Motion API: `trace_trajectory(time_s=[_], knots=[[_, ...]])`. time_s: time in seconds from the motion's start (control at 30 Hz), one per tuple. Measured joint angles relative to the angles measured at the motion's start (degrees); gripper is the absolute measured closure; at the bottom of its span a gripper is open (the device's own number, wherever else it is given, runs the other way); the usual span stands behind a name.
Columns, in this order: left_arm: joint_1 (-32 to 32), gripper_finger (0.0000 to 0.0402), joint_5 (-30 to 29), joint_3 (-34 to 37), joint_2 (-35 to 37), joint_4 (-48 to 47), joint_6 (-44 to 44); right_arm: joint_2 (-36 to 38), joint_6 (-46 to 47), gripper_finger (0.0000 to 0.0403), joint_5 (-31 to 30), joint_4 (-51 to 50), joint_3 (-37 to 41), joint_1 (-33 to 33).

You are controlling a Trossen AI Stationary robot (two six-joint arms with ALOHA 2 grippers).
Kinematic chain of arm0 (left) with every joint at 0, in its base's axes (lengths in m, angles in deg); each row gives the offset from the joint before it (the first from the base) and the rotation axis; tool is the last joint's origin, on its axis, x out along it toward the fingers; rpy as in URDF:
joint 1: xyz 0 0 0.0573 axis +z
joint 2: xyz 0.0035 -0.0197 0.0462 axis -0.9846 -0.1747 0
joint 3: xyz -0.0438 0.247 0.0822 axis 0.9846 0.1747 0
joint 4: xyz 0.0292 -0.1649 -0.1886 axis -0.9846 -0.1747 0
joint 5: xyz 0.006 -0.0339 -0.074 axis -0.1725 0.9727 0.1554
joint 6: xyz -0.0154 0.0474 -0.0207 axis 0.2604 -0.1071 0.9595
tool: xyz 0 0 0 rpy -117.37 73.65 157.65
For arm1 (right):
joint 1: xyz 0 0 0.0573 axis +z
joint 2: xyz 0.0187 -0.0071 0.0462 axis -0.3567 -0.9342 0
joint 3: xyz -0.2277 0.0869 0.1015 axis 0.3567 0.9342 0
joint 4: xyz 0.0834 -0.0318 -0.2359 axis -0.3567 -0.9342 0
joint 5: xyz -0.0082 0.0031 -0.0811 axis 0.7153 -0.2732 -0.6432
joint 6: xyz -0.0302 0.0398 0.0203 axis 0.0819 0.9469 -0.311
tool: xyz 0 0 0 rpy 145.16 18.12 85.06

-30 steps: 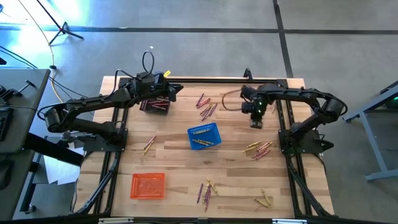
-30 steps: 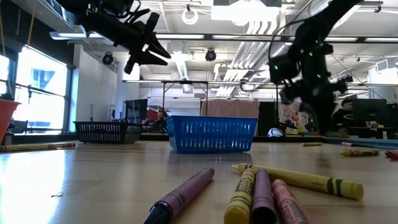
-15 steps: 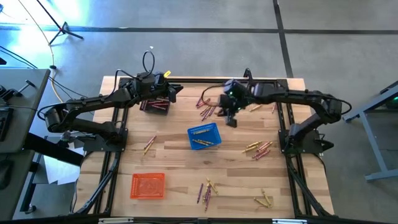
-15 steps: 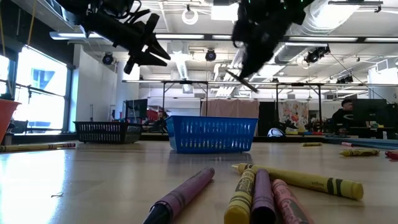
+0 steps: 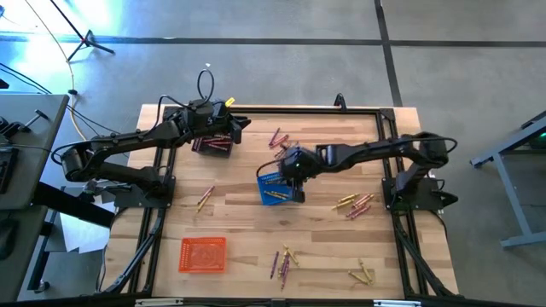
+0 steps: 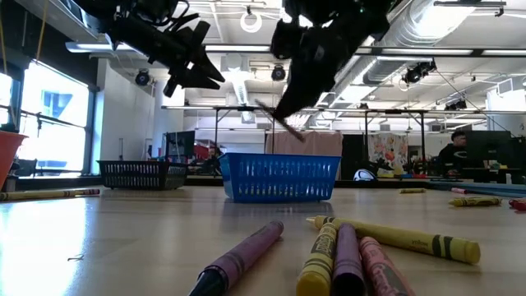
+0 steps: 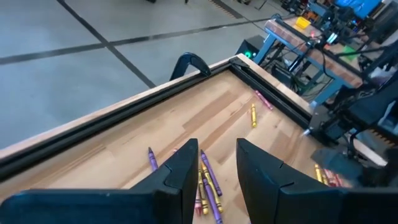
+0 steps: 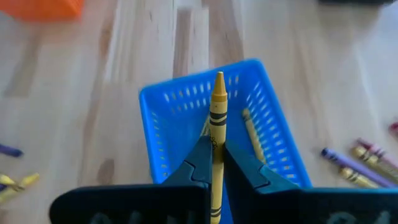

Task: Sort crayons
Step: Put the yellow crayon into the blue basket

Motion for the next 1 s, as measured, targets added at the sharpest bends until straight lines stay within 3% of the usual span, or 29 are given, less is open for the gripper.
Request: trace_trajectory(time_s=[0.5,0.83,1.0], knots=[[0.0,0.0307,0.02,0.0,0.0,0.09,-1.32,-1.52,17.72,0.0389,-1.79,0.21,-0.13,0.08],[0.0,0.0307,0.02,-0.01,0.0,0.28,-1.29,-1.44,20.35,0.0312,1.43,-1.18,-0.13,-1.25],[0.0,0.0307,0.02,0.0,0.0,0.59,-0.82,-0.94,20.46,0.0296,1.42,-5.07,-1.84,-2.07]])
